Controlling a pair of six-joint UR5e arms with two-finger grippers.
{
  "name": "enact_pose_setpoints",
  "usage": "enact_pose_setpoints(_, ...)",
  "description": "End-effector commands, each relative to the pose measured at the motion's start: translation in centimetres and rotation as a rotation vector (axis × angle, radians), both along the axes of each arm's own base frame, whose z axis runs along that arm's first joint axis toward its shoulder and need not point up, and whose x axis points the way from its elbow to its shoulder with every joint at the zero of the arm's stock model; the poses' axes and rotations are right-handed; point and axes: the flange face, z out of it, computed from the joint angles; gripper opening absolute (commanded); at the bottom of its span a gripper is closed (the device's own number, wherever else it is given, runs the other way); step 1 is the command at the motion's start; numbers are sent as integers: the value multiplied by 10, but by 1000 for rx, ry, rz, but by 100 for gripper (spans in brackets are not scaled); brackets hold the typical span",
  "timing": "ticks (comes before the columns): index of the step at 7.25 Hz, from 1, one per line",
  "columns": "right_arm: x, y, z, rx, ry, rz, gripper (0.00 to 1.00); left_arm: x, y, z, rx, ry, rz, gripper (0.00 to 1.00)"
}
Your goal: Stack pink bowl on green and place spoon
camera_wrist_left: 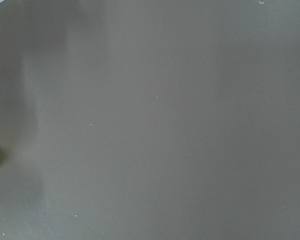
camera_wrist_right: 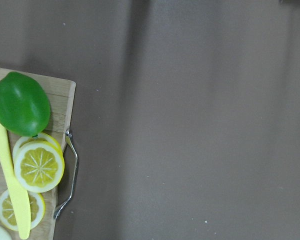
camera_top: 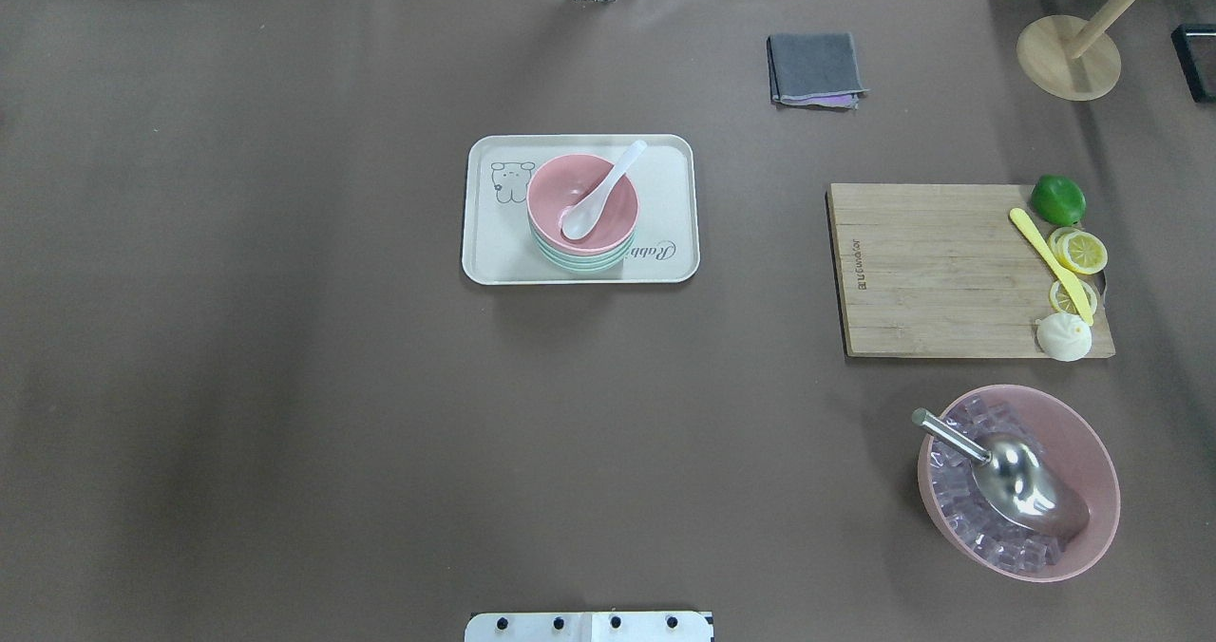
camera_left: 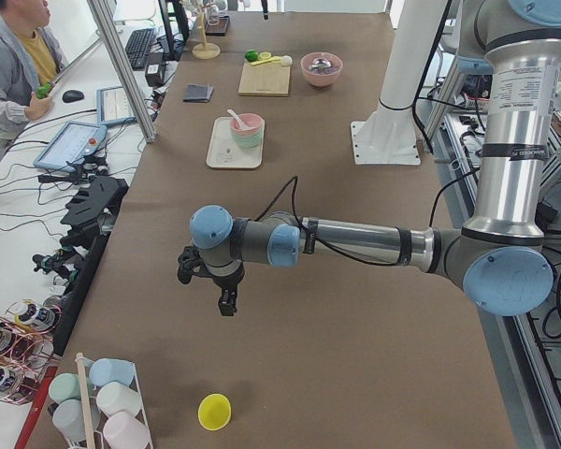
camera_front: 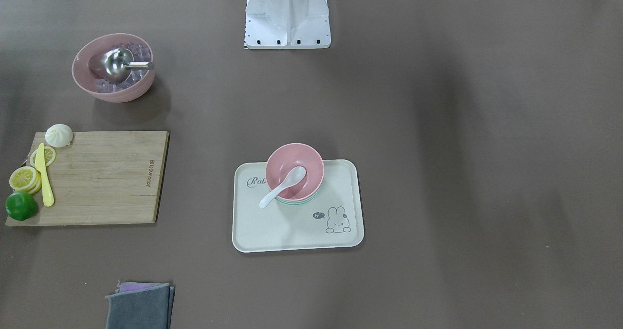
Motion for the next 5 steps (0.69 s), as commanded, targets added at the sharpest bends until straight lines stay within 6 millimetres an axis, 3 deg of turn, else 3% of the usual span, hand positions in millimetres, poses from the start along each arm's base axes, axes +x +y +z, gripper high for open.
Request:
enact_pose_setpoints(1,0,-1,4,-7,0,0,100,-7,4,15,-50,49,-33,98)
enact_pose_setpoints(5,7,4,5,-7,4,11,100,-6,-7,-9,-45,45,-104,98)
